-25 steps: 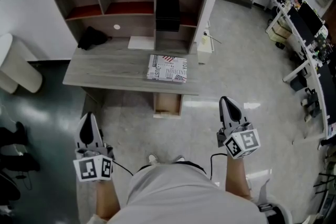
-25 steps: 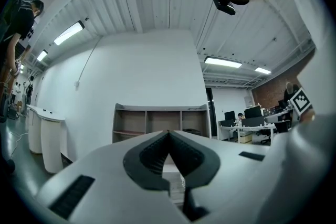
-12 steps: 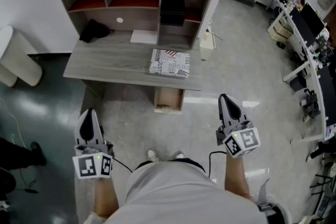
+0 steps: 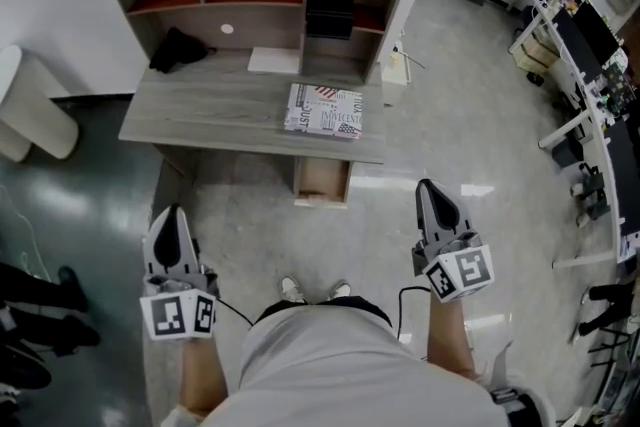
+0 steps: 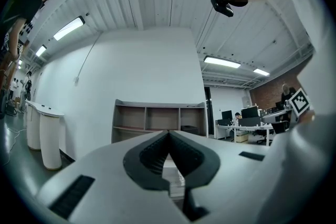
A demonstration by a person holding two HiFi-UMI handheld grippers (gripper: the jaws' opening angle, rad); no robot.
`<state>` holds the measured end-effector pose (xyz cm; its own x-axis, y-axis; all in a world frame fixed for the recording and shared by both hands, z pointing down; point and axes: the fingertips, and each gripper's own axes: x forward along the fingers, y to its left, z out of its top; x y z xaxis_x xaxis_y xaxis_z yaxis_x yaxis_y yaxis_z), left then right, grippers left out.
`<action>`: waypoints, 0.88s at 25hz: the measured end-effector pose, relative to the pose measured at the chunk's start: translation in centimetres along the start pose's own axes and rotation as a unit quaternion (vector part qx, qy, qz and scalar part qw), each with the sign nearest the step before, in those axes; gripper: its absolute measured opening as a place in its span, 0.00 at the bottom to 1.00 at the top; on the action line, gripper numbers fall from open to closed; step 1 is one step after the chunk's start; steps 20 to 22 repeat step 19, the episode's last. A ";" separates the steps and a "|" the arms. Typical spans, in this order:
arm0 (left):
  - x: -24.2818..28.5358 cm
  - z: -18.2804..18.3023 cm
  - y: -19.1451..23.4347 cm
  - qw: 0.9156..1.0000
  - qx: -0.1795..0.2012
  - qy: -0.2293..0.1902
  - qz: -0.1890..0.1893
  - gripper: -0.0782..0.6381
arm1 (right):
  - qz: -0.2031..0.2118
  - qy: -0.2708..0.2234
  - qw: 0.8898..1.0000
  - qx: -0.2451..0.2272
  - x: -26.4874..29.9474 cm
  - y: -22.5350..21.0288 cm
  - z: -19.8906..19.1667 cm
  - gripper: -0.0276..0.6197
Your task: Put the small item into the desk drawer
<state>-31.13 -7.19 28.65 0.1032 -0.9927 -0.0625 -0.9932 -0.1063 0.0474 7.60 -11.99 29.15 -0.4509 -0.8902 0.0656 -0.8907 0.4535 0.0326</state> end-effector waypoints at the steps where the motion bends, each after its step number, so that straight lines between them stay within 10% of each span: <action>1: -0.1 -0.1 0.0 1.000 -0.001 0.001 0.000 0.13 | 0.001 0.001 1.000 0.000 0.0 0.1 -0.1 0.08; 22: -0.4 -0.9 -1.4 1.000 -0.010 0.004 -0.017 0.13 | -0.002 0.005 1.000 -0.001 -1.5 0.4 -0.6 0.08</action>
